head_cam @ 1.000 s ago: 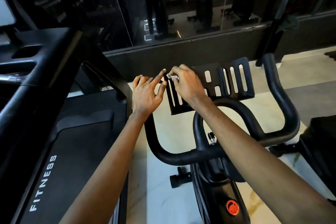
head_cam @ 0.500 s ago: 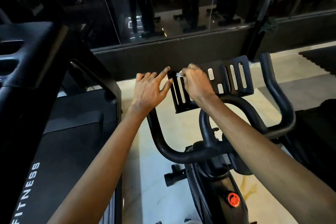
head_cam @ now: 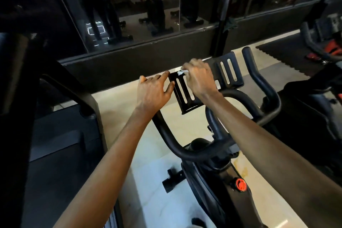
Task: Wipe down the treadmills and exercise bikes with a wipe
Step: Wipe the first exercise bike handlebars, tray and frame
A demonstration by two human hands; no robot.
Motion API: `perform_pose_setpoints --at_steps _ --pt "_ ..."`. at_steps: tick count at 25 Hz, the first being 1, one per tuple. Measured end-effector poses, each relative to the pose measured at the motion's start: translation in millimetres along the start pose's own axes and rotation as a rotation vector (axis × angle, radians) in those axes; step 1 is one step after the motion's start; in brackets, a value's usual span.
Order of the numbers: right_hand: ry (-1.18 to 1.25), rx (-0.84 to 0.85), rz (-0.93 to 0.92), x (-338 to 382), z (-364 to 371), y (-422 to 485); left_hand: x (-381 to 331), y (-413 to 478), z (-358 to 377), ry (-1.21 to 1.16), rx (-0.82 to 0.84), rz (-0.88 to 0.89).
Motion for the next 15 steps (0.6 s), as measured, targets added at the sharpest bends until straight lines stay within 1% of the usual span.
perform_pose_setpoints --at_steps 3,7,10,12,15 --pt "-0.164 -0.025 0.013 -0.7 -5.6 16.9 -0.5 -7.0 5.0 0.013 -0.072 -0.025" --pt "-0.297 0.013 0.037 0.5 -6.1 -8.9 0.9 -7.4 5.8 -0.025 -0.102 -0.013" --pt "-0.286 0.071 0.124 -8.3 -1.6 -36.1 1.5 -8.1 5.5 -0.033 -0.102 -0.006" --pt "-0.22 0.126 0.18 -15.0 5.2 -57.8 1.7 -8.0 4.9 -0.039 -0.102 -0.006" --pt "-0.11 0.181 0.208 -17.4 13.2 -75.5 0.8 -9.1 3.6 -0.034 -0.104 -0.001"
Point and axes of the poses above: each hand's wrist, its own y-axis towards the middle knuckle, its own z-axis out of the palm, x = y × z, the point moved 6 cm from there along y, towards the middle knuckle, and after that the axes turned 9 degrees about z, right-handed, at the moved point
